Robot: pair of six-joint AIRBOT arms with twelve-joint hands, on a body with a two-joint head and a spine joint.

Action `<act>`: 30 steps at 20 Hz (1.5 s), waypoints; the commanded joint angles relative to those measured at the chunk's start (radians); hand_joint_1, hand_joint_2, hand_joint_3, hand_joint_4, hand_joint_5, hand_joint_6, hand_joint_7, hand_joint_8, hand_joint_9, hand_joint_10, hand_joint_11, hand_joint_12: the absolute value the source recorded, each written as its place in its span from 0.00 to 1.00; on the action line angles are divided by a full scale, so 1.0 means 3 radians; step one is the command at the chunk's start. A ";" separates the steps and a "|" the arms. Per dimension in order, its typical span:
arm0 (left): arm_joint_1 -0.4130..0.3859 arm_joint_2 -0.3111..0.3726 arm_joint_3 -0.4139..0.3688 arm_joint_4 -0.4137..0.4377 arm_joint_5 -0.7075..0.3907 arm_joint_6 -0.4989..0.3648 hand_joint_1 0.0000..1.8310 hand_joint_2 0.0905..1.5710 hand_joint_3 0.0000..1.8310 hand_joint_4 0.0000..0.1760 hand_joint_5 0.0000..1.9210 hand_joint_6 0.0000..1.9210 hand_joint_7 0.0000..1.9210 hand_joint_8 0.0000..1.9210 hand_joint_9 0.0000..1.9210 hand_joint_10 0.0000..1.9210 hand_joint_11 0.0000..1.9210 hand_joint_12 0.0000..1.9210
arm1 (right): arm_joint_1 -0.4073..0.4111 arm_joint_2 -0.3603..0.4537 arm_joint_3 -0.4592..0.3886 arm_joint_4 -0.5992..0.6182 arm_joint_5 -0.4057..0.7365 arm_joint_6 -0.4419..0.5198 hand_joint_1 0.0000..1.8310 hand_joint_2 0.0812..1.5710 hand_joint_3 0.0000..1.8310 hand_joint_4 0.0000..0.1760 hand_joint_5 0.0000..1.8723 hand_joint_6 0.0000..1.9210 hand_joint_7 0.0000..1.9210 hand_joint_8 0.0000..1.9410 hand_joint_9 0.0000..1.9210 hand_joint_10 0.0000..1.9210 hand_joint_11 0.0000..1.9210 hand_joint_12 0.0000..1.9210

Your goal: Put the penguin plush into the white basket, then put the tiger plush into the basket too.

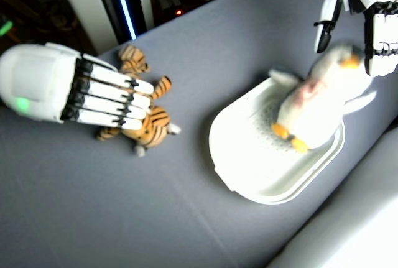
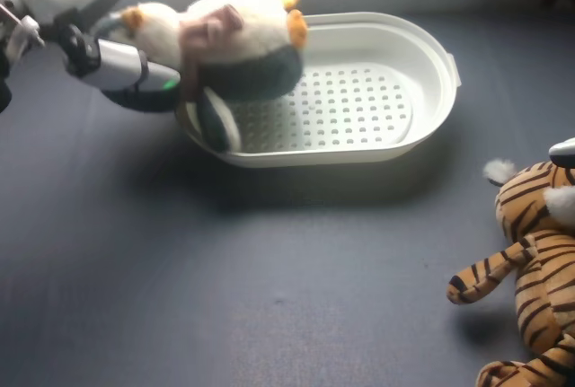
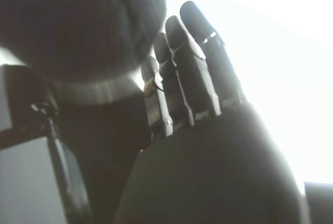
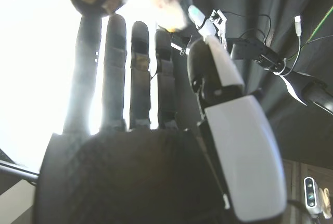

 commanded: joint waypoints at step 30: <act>0.1797 0.1278 -0.1481 0.0490 -0.2573 -0.0804 0.44 0.49 0.00 1.00 0.02 0.00 0.05 0.00 0.06 0.00 0.00 0.33 | -0.0106 0.0353 -0.0276 -0.0676 -0.0240 0.0147 0.50 0.65 0.00 0.93 0.15 0.00 0.13 0.00 0.18 0.01 0.23 0.01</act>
